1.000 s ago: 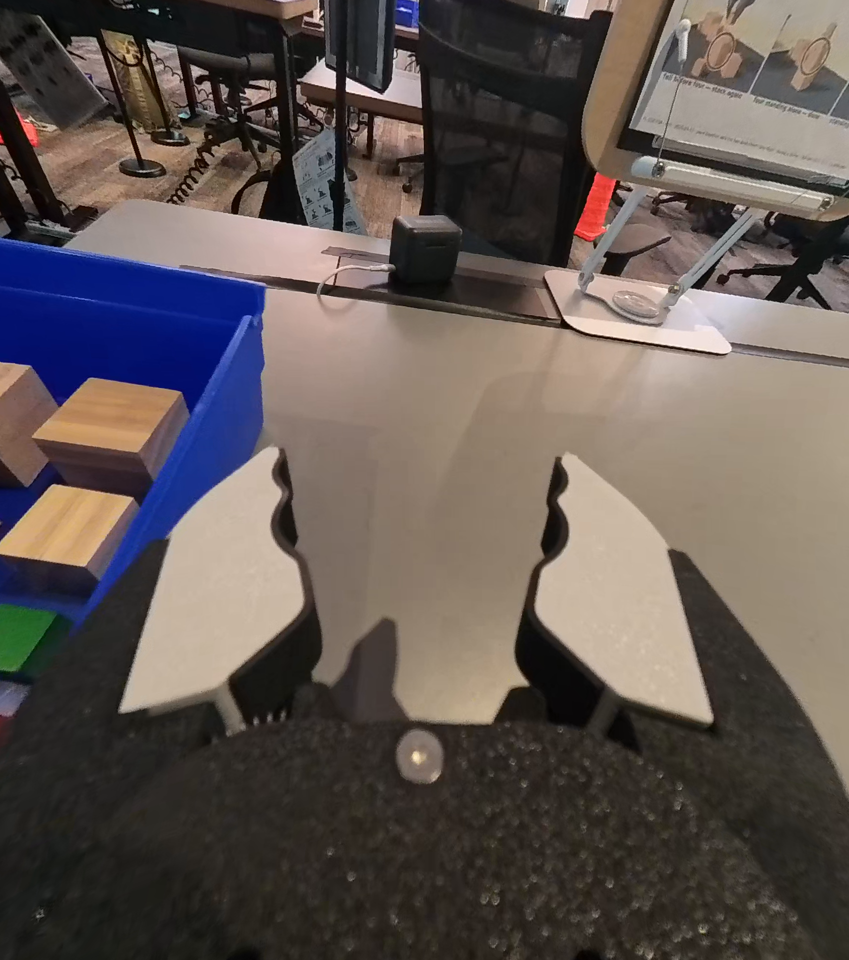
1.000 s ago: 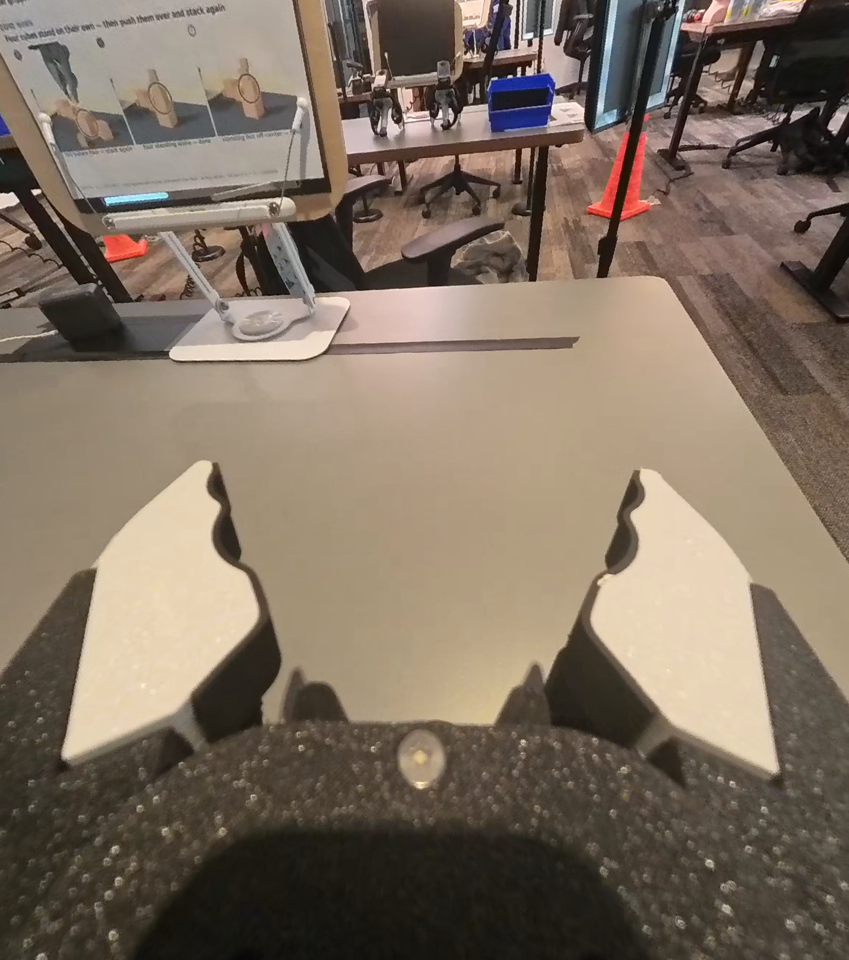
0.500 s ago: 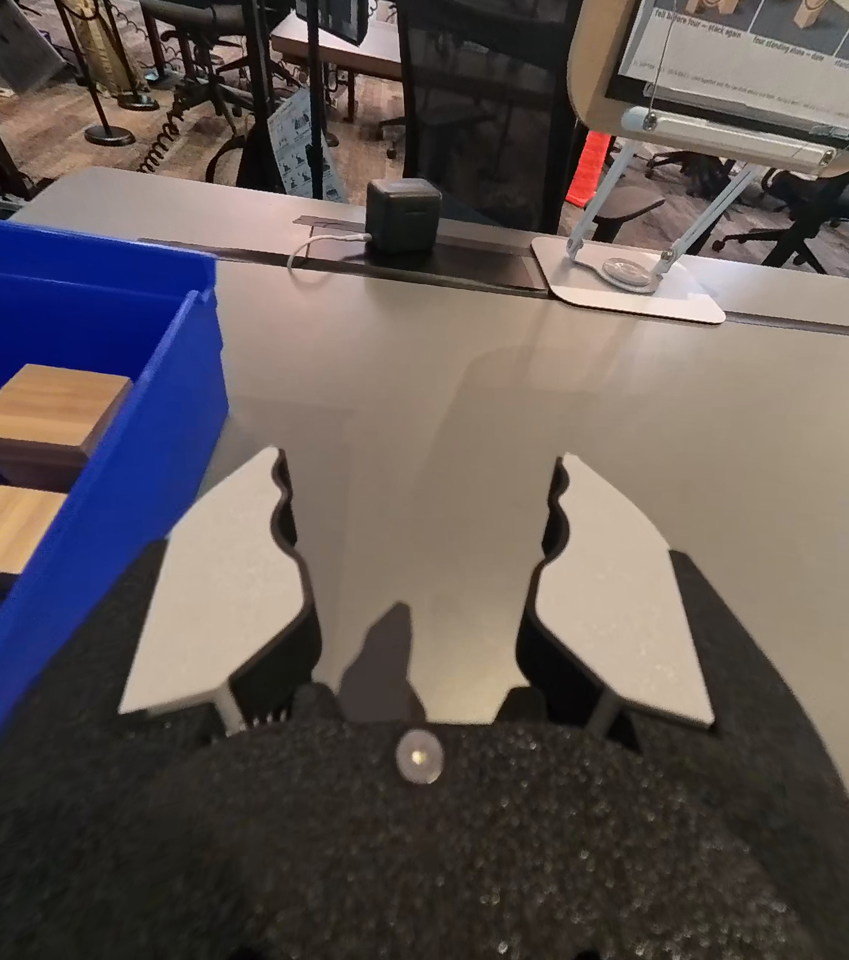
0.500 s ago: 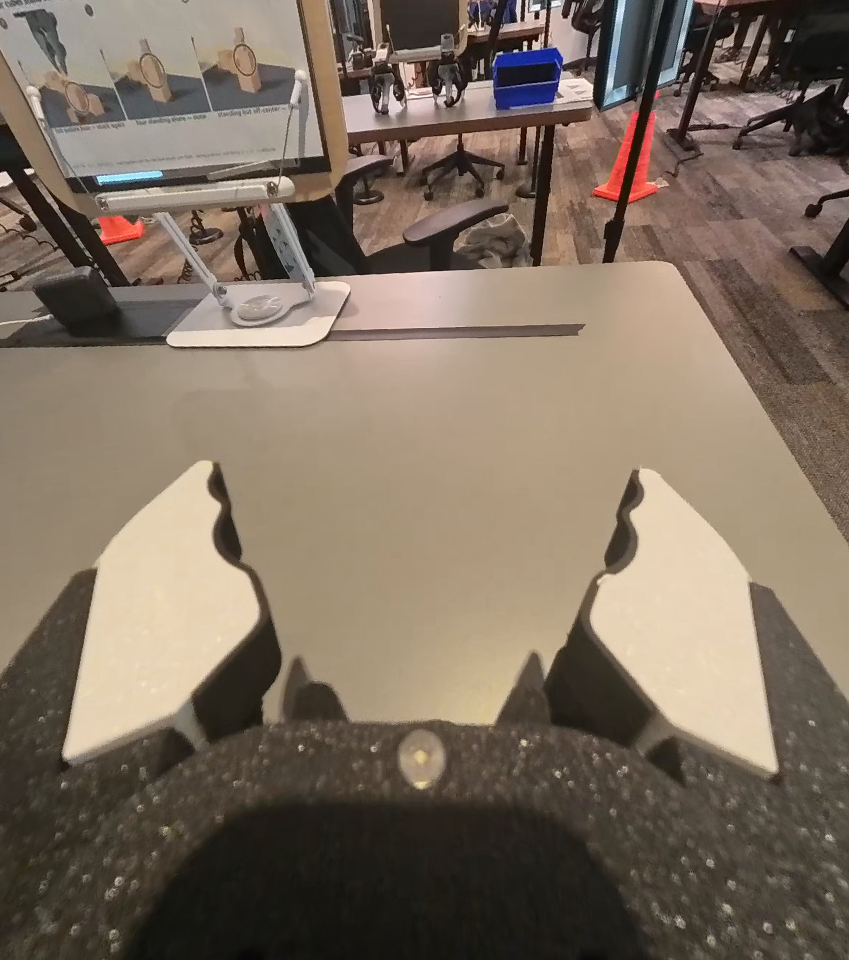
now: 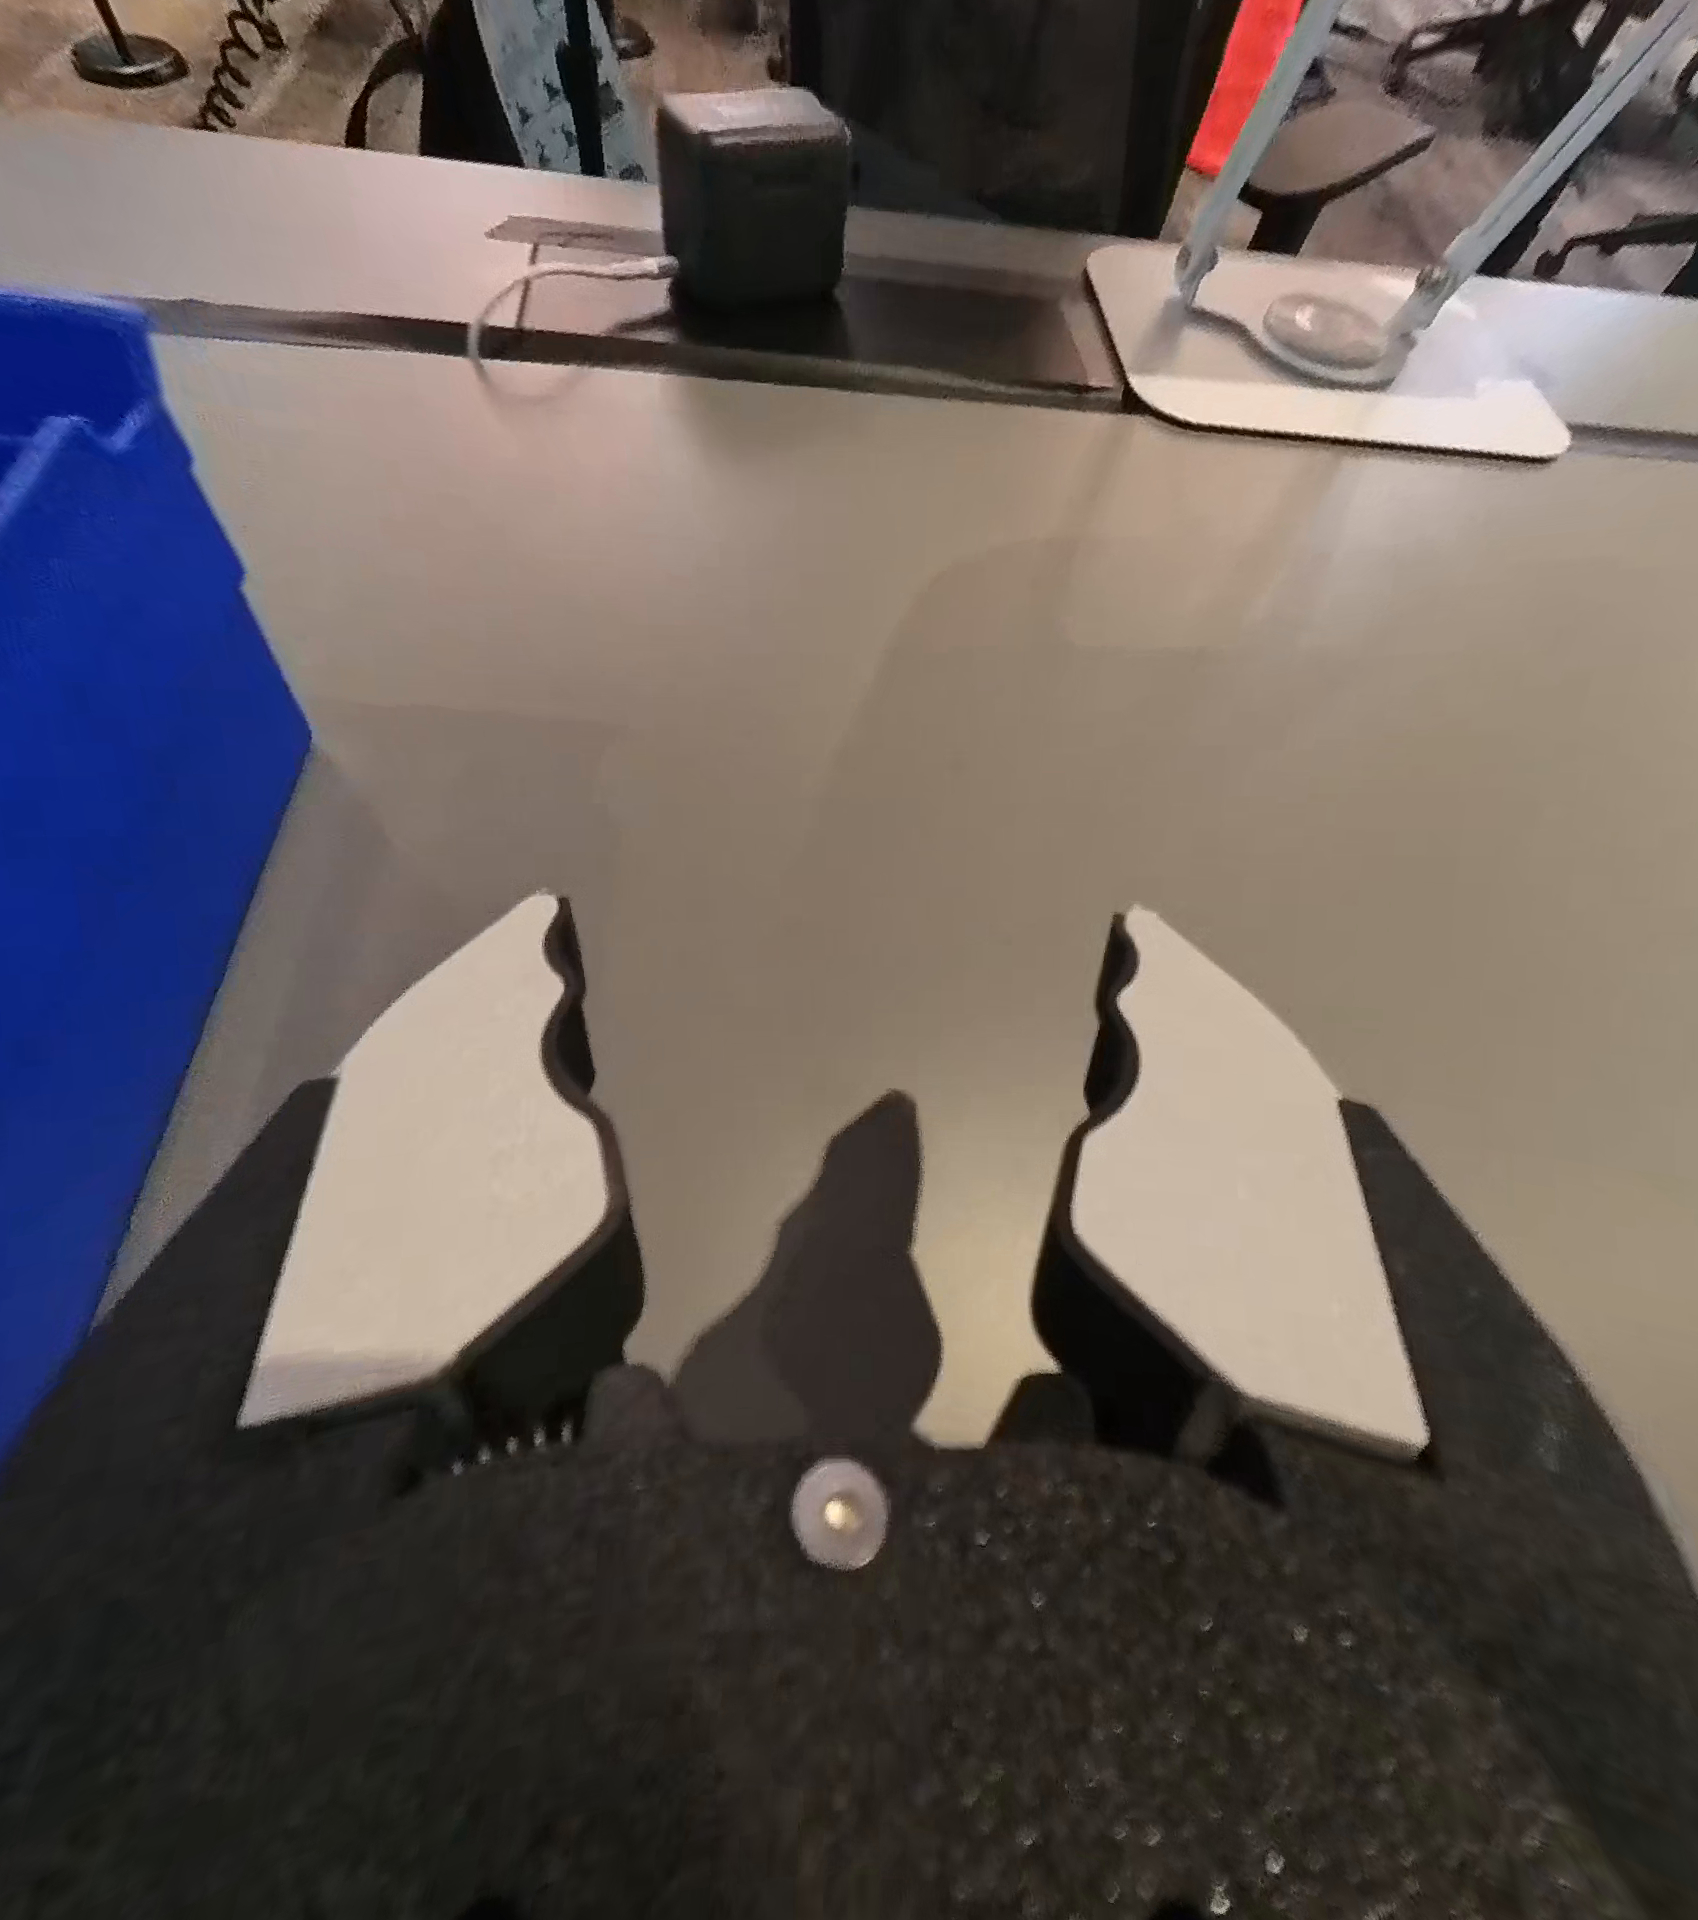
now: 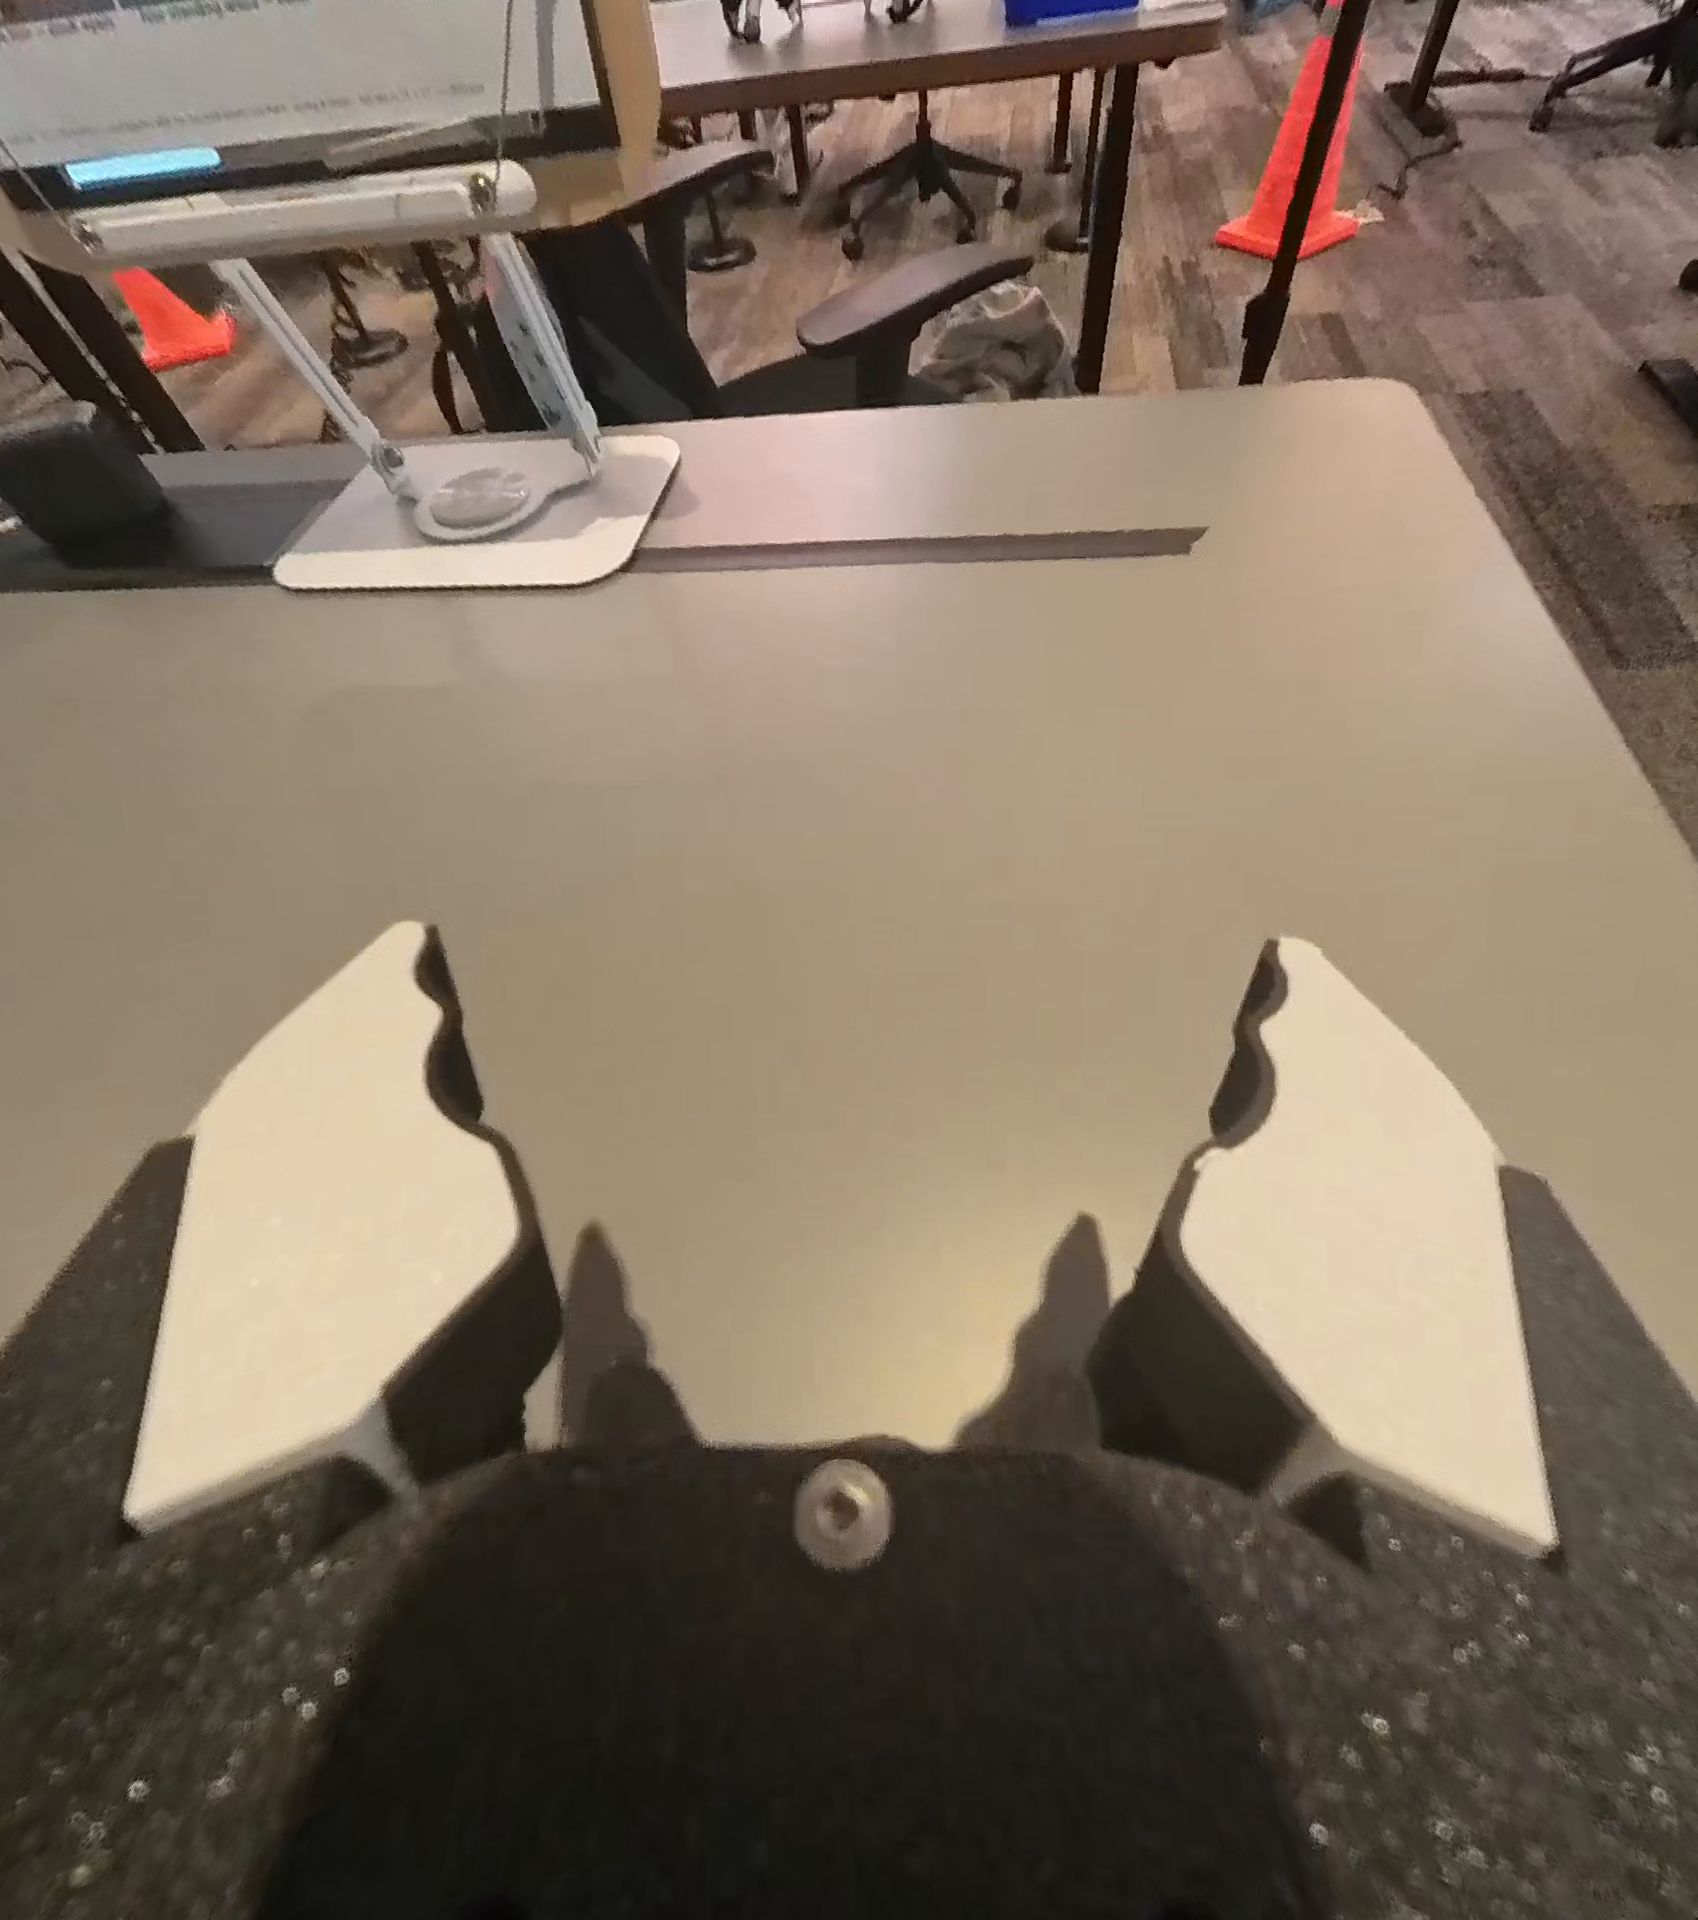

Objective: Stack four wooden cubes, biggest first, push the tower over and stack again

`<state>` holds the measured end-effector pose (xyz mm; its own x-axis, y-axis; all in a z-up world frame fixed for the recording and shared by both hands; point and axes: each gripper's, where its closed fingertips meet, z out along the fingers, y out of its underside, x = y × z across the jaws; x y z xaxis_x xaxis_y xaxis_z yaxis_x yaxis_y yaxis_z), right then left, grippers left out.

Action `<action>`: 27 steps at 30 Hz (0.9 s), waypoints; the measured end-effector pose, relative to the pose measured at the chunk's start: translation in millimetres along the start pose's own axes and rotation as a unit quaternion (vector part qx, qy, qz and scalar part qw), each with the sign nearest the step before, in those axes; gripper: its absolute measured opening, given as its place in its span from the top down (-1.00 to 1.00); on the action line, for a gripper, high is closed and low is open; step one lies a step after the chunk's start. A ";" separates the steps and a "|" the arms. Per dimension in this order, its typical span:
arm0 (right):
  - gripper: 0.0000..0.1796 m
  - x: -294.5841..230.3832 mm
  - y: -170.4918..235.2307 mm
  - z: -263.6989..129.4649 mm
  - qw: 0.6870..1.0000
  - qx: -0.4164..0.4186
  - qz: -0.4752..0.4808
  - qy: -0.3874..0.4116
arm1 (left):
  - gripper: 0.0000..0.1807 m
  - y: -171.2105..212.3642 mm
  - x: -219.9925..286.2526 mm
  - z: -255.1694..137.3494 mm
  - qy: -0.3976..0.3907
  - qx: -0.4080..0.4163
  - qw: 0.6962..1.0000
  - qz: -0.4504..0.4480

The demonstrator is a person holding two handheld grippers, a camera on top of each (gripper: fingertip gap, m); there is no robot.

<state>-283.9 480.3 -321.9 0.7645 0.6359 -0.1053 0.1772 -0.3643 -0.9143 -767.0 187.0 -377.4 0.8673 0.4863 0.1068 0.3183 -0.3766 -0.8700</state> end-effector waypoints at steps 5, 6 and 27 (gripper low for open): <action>-0.53 -3.3 12.8 12.3 1.000 -0.024 0.000 -0.002 | -0.05 1.9 13.9 14.2 0.015 -0.012 1.000 -0.003; -0.53 -3.7 15.4 14.6 1.000 -0.028 -0.001 -0.001 | -0.05 3.3 15.3 16.8 0.013 -0.017 1.000 -0.001; -0.53 -6.2 66.1 52.1 0.993 -0.116 -0.028 0.014 | -0.06 30.6 0.9 41.0 -0.027 -0.074 0.997 0.002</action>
<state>-309.2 487.8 -402.1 0.7655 0.6419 -0.0441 0.3552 -0.4787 -0.8029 -772.2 208.2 -423.7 0.8477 0.5254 0.0734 0.3712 -0.4885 -0.7897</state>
